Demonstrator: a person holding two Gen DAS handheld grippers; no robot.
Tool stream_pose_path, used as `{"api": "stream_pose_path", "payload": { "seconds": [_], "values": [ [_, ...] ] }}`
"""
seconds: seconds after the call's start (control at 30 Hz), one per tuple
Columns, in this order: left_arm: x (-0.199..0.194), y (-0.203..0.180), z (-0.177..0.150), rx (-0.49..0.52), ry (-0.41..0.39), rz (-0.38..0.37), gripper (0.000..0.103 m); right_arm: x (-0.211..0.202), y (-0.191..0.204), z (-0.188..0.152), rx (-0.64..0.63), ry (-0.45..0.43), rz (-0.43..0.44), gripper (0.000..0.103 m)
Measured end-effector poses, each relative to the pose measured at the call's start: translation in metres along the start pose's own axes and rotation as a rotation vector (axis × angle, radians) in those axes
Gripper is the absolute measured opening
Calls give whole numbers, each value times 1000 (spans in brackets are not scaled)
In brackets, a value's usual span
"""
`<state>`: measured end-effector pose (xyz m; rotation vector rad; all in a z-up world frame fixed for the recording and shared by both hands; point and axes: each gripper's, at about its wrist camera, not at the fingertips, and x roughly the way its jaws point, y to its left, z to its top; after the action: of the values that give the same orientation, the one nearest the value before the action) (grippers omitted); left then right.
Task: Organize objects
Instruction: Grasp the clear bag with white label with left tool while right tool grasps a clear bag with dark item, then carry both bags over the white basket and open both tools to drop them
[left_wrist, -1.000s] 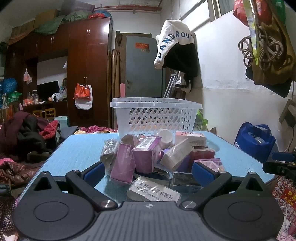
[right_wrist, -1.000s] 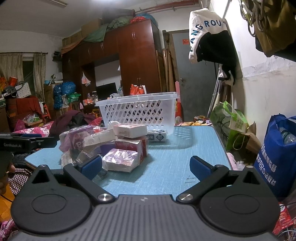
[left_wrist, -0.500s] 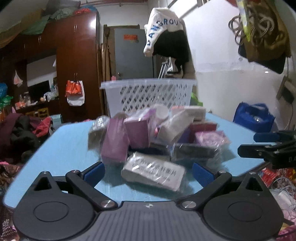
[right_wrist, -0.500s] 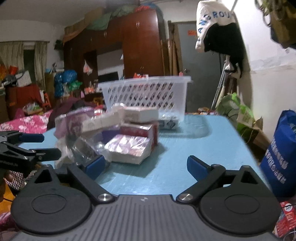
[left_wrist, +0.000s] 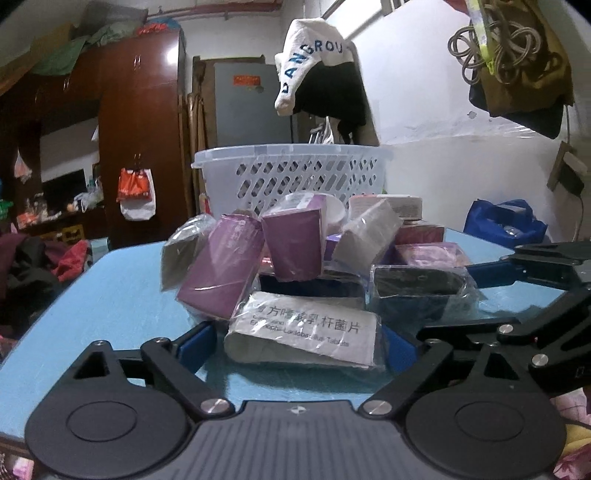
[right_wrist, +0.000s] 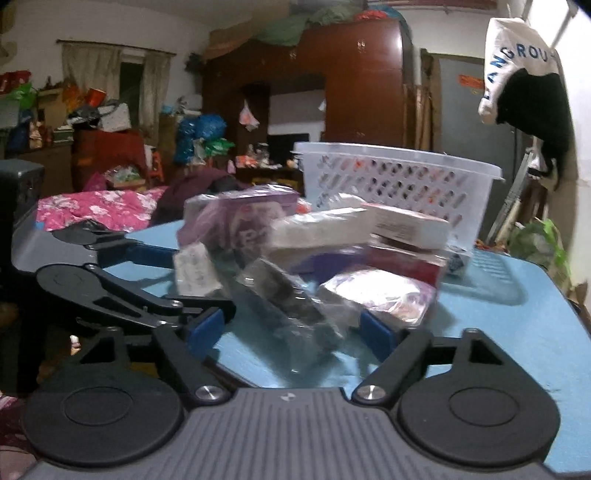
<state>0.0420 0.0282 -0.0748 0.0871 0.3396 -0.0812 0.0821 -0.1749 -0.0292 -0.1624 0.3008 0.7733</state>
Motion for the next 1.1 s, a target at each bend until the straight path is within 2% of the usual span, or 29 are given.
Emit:
{"api": "stream_pose_path", "payload": {
  "seconds": [0.07, 0.17, 0.5, 0.7, 0.87, 0.97, 1.03, 1.1],
  "values": [
    [0, 0, -1, 7, -7, -18, 87, 1, 1, -1, -11, 17, 17, 52],
    [-1, 1, -1, 9, -15, -36, 86, -2, -7, -3, 11, 26, 40, 45],
    [-14, -4, -5, 42, -58, -92, 84, -32, -22, -9, 81, -24, 39, 40],
    [-21, -6, -1, 8, -65, -136, 84, -33, -26, -10, 118, -23, 36, 40],
    [-33, -2, 8, -31, -104, -172, 84, -48, -32, -7, 157, -61, 56, 40],
    [-39, 0, 23, -56, -141, -198, 84, -56, -38, 3, 178, -99, 46, 40],
    [-39, 3, 44, -65, -168, -203, 84, -57, -45, 18, 171, -122, 28, 41],
    [-30, 10, 81, -63, -192, -190, 84, -52, -57, 48, 155, -153, 22, 41]
  ]
}}
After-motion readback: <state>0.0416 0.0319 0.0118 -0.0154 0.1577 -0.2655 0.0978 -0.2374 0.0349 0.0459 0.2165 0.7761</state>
